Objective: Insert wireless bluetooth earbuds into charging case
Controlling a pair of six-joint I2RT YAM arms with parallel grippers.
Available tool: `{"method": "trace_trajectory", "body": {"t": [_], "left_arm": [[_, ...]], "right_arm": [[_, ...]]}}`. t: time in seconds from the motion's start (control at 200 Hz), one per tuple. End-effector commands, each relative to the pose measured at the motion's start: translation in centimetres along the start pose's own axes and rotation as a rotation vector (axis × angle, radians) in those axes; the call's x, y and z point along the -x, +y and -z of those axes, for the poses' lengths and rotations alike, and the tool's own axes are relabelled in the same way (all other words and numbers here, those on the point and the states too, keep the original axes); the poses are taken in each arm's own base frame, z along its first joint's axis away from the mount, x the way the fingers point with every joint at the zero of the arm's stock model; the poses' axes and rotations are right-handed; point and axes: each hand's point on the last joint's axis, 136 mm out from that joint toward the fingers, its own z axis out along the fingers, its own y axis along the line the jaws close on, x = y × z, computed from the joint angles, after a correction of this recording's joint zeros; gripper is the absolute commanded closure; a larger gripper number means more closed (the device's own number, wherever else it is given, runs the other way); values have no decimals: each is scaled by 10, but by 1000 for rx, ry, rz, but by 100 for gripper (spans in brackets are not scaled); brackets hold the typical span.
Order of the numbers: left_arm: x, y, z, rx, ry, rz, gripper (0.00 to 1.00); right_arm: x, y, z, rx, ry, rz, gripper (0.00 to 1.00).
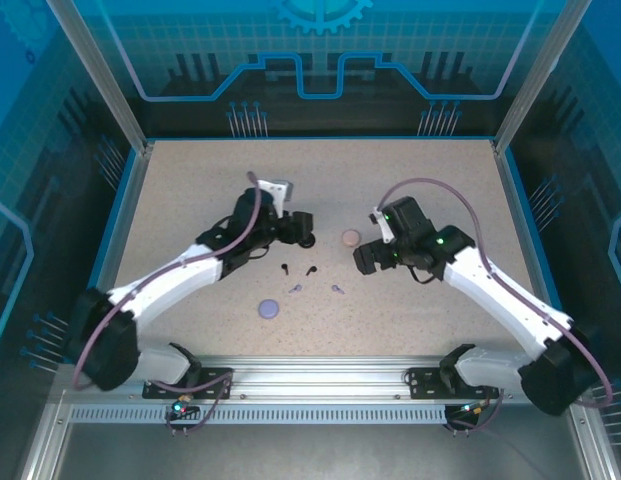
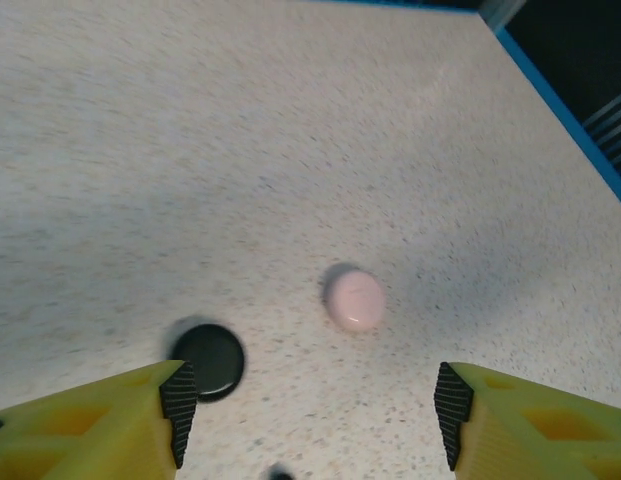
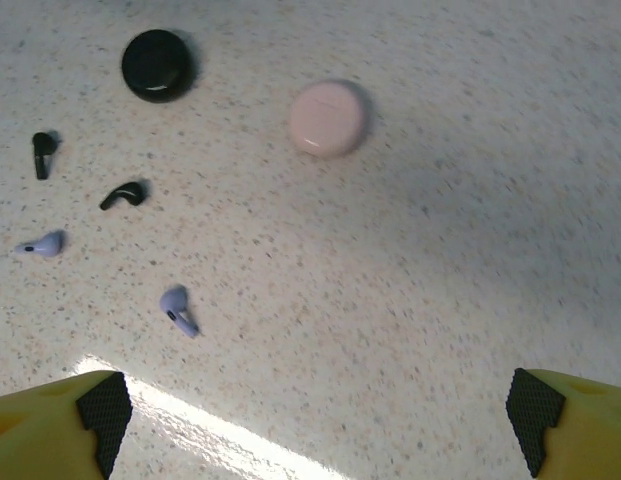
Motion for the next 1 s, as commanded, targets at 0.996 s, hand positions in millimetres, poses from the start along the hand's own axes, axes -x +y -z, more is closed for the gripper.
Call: {"method": "trace_trajectory", "body": {"t": [0.996], "left_arm": [[-4,78,136,234,-266,81,15]], "right_arm": [[106,131,-201,480,221,122,10]]}}
